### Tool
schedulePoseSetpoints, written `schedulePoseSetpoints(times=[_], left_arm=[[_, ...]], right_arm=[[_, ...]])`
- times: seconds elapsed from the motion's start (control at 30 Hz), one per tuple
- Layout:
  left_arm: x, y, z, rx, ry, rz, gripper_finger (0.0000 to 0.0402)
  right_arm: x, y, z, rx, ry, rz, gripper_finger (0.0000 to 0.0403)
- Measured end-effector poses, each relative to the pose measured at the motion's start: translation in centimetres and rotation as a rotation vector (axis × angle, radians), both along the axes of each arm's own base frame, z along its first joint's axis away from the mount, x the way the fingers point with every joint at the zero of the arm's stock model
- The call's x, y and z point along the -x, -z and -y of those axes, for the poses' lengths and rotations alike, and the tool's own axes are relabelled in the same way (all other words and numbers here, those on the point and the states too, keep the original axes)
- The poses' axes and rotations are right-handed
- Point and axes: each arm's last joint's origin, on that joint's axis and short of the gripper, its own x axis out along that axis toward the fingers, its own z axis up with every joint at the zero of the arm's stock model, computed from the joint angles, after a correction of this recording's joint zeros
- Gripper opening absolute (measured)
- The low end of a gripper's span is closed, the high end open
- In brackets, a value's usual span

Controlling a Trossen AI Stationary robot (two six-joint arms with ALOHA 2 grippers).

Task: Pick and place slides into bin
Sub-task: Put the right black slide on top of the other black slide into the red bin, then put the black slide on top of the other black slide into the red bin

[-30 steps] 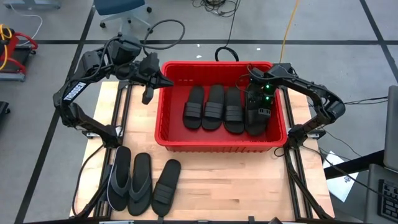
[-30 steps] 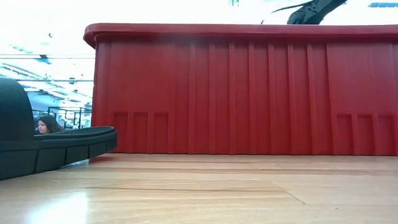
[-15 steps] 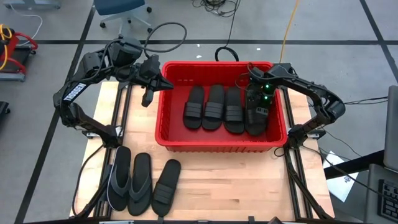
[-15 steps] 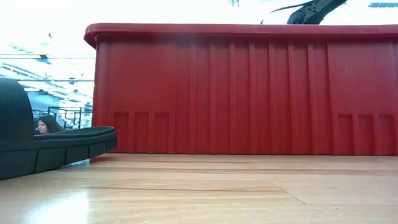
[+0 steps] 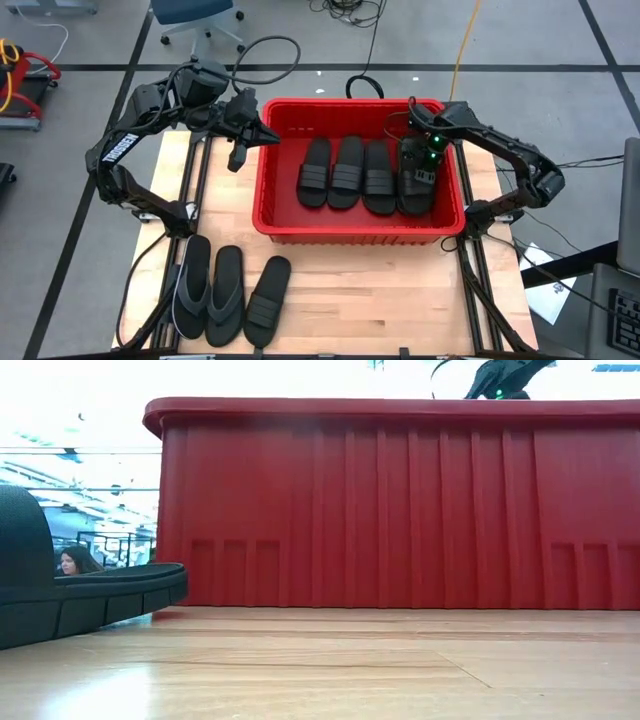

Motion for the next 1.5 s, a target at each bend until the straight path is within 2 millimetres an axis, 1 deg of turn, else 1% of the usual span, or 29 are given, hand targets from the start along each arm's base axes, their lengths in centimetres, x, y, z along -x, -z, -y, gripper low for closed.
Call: schedulePoseSetpoints(times=[0.1,0.33,0.43,0.53,0.6,0.67,0.77,0.83,0.87,0.97,1.07,1.13,1.2,1.3,1.37,1.43,1.5], left_arm=[[0.0,0.0,0.0,-0.001,0.0,0.0,0.0024],[0.0,0.0,0.0,-0.011,0.006,0.0,0.0024],[0.0,0.0,0.0,-0.011,0.005,0.0,0.0024],[-0.1,0.0,0.1,-0.042,0.025,0.001,0.0024],[-0.2,0.0,0.3,-0.094,0.055,0.004,0.0024],[-0.4,-0.2,0.7,-0.142,0.095,0.025,0.0024],[-0.9,-0.6,1.6,-0.2,0.157,0.083,0.0021],[-1.3,-1.0,2.5,-0.231,0.215,0.133,0.0011],[-1.5,-1.2,3.0,-0.237,0.262,0.168,0.0006],[-2.5,-1.8,4.8,-0.241,0.397,0.295,0.0003],[-4.0,-1.3,6.5,-0.231,0.456,0.37,0.0001],[-4.8,-0.6,7.3,-0.207,0.462,0.378,0.0002],[-5.5,0.3,7.7,-0.18,0.423,0.351,0.0001],[-5.9,1.9,8.1,-0.113,0.358,0.278,0.0001],[-6.0,2.8,8.7,-0.052,0.349,0.239,0.0],[-5.9,3.7,9.6,0.028,0.349,0.194,0.0],[-5.6,4.1,10.8,0.105,0.359,0.164,0.0]], right_arm=[[0.3,-0.7,-0.3,0.046,-0.007,0.026,0.0209],[0.9,-2.0,-0.8,0.138,0.013,0.073,0.0209],[1.2,-2.9,-1.2,0.173,0.069,0.126,0.0198],[1.2,-4.4,-1.8,0.266,0.163,0.249,0.017],[1.2,-6.0,-2.5,0.355,0.217,0.385,0.0143],[1.3,-8.2,-3.5,0.431,0.235,0.585,0.0111],[1.5,-11.8,-5.4,0.479,0.188,0.954,0.0054],[1.9,-13.8,-6.9,0.482,0.113,1.185,0.0017],[2.2,-14.6,-7.6,0.474,0.07,1.286,0.0009],[2.9,-16.0,-9.4,0.418,-0.026,1.523,0.001],[3.2,-15.8,-10.7,0.323,-0.07,1.639,0.0003],[3.1,-15.0,-11.3,0.269,-0.082,1.661,0.0002],[2.9,-13.8,-11.7,0.21,-0.06,1.659,0.0002],[2.4,-11.8,-12.4,0.118,-0.052,1.624,0.0001],[2.0,-10.7,-12.9,0.054,-0.066,1.598,0.0001],[1.7,-9.9,-13.5,0.001,-0.092,1.579,0.0001],[1.4,-9.4,-14.1,-0.035,-0.127,1.573,0.0001]])
